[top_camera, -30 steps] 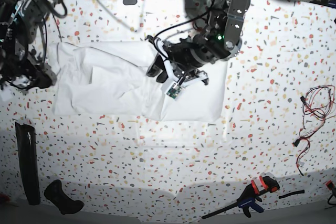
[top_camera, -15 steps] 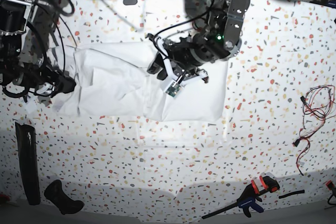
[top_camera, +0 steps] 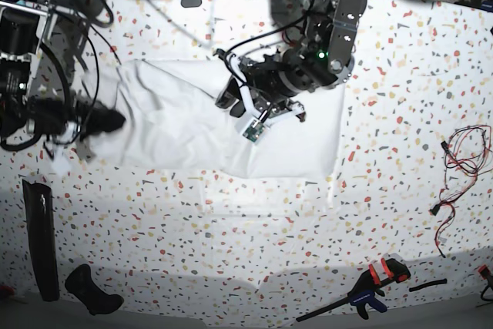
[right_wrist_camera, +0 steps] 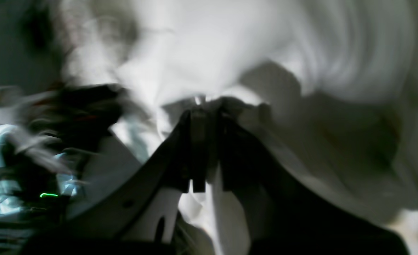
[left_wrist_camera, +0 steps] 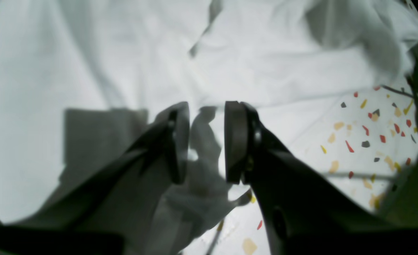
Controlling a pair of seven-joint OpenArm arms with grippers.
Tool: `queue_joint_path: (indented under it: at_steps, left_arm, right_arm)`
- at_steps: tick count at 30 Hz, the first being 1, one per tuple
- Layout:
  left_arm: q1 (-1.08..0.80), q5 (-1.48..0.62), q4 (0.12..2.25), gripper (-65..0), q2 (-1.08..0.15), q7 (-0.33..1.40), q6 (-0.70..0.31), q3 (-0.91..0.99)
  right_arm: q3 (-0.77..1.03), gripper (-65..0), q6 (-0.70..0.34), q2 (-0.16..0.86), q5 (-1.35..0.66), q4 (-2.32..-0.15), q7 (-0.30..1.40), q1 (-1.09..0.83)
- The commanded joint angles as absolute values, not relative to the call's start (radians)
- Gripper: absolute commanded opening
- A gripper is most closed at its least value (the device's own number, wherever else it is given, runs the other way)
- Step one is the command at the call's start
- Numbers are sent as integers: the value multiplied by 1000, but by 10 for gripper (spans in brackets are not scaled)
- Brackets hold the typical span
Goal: Fold the T-shirt properly
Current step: 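Grasp the folded stack with the left gripper while the right gripper grasps the other end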
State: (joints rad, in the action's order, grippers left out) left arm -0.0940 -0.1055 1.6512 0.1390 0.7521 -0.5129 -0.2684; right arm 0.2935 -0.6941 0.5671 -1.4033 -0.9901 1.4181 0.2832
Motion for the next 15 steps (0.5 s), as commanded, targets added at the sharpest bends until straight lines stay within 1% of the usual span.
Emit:
queue_joint_path:
  at_steps: [1, 8, 10, 13, 15]
  left_arm:
    - [-80, -123, 1670, -482, 149, 733, -520, -271]
    - [-78, -123, 1673, -490, 149, 741, -520, -271]
    - [-77, -123, 1705, -491, 149, 804, -518, -271]
    - [-86, -123, 1811, -491, 148, 968, -516, -271]
    - [-86, -123, 1895, -491, 133, 1019, -515, -270]
  right_arm:
    - [301, -650, -698, 590, -1484, -1026, 1396, 323]
    - [300, -650, -698, 573, -1484, -1149, 1396, 357]
    - [300, -650, -698, 564, -1484, -1174, 1396, 358]
    - [300, -650, -698, 554, -1484, -1187, 1396, 363]
    - [300, -650, -698, 547, -1484, -1188, 1396, 371]
